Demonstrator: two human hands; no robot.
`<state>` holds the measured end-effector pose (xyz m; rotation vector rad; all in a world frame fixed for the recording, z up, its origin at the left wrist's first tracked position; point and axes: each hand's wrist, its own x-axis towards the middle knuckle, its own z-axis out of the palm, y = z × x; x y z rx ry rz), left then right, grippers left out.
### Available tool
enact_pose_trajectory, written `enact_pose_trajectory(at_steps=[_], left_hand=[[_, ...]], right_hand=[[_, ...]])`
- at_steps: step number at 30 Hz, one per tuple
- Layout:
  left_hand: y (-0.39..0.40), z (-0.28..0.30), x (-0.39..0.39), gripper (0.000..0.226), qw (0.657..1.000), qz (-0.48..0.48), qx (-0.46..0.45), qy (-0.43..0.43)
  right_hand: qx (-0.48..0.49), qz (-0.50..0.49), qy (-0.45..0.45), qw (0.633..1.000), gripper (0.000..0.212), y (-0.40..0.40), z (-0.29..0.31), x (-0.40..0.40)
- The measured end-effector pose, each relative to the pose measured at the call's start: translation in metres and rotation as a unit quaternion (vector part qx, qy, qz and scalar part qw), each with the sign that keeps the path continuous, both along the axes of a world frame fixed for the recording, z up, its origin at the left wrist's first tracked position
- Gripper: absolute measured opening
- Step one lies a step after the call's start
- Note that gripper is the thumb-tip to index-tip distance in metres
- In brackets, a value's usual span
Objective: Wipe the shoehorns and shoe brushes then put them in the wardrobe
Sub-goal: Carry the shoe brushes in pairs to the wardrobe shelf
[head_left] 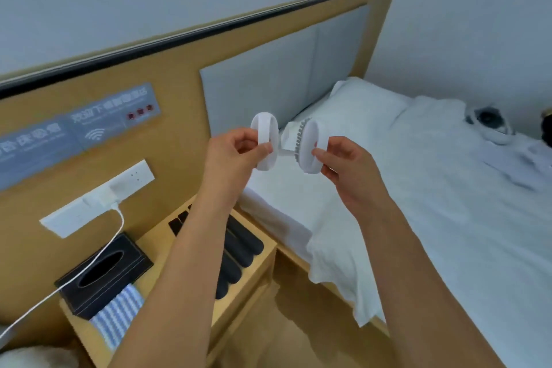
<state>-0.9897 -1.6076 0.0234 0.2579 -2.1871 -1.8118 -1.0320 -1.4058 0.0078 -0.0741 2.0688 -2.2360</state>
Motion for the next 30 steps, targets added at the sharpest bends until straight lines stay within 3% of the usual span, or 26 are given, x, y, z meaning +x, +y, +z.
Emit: enact_pose_trajectory(at_steps=[12, 30], left_hand=[[0.216, 0.059, 0.015, 0.013, 0.962, -0.251, 0.009, 0.110], [0.560, 0.086, 0.176, 0.015, 0.837, -0.515, 0.053, 0.174]], right_hand=[[-0.018, -0.231, 0.136, 0.963, 0.017, 0.206, 0.054, 0.107], [0.051, -0.495, 0.192, 0.846, 0.020, 0.487, 0.078, 0.357]])
